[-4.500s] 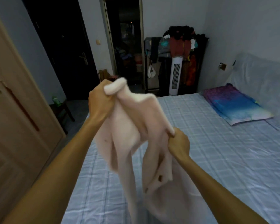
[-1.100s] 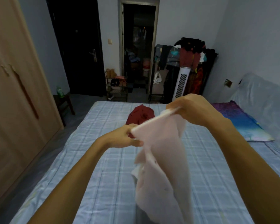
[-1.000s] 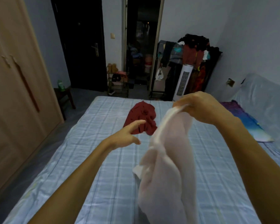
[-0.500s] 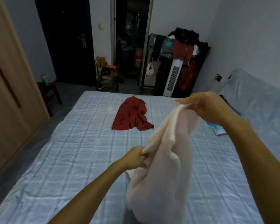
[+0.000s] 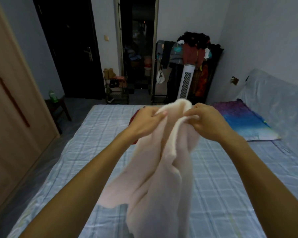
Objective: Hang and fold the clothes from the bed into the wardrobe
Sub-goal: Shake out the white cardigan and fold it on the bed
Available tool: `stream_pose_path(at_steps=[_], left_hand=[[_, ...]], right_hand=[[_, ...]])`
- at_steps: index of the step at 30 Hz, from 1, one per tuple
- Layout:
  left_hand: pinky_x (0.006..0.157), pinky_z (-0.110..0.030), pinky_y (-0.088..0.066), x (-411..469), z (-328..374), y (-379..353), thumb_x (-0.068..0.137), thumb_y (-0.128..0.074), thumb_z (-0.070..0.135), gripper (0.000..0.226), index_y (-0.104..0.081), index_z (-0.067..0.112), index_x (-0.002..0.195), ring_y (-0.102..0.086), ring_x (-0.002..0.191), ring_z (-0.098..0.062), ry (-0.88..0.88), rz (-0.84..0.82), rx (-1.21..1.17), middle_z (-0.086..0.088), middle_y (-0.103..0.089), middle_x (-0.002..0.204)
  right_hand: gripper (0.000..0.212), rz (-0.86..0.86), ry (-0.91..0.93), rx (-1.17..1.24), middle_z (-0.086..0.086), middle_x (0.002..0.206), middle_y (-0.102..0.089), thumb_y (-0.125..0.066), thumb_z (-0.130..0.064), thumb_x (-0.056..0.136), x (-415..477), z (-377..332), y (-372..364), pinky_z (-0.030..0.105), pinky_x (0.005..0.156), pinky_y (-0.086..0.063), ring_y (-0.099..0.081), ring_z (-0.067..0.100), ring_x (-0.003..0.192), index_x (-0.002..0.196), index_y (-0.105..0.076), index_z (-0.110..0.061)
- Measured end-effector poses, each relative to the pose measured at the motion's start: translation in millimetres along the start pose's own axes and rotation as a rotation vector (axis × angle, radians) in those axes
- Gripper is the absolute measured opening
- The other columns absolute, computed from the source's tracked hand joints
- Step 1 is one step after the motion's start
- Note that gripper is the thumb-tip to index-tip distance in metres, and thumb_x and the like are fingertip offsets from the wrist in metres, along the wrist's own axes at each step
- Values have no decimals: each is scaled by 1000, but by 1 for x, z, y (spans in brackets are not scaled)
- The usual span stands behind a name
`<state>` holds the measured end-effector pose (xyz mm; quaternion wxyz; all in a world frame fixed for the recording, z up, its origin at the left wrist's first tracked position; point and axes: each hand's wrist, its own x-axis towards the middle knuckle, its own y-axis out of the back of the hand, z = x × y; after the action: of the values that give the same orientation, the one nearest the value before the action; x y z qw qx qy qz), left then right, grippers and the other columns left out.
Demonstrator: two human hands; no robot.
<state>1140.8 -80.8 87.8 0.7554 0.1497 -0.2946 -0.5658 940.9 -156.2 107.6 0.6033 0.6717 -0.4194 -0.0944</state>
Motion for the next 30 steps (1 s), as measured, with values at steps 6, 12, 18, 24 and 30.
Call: stream_pose_path(at_steps=[6,12,18,24,30], left_hand=[[51,-17,-32,-23,12,-19,100,-41,32,30,-55,17,78,-42,52,1,-21,-66,-42,8,-52,70],[54,-20,-43,-52,5,-41,76,-73,46,46,-39,20,95,-56,71,-6,11,-62,-48,7,-56,85],[61,-17,-49,-54,19,-67,64,-85,41,76,-26,22,107,-60,86,-3,114,10,-236,6,-58,100],[55,-16,-40,-39,11,-117,72,-46,4,41,-47,3,114,-54,61,-7,-66,-135,-67,9,-57,69],[56,-31,-42,-48,-19,-143,60,-34,11,46,-45,18,104,-56,66,-24,39,-150,12,-9,-61,70]], right_hand=[[16,91,-16,10,6,91,-59,-62,-28,86,12,-21,-13,29,64,-37,-55,22,78,94,-73,-19],[17,224,-65,90,3,88,-60,-60,-26,85,14,-38,-22,25,62,-30,-51,16,75,97,-72,-23],[16,281,-73,75,2,81,-62,-60,-30,85,15,-54,-24,35,65,-49,-58,17,71,84,-72,-20],[45,461,121,275,-1,49,-56,-56,-36,93,34,-90,19,28,51,-40,-50,13,45,57,-62,-10],[42,429,-107,358,-8,53,-58,-55,-44,92,3,-33,29,26,52,-41,-54,7,51,63,-68,-16]])
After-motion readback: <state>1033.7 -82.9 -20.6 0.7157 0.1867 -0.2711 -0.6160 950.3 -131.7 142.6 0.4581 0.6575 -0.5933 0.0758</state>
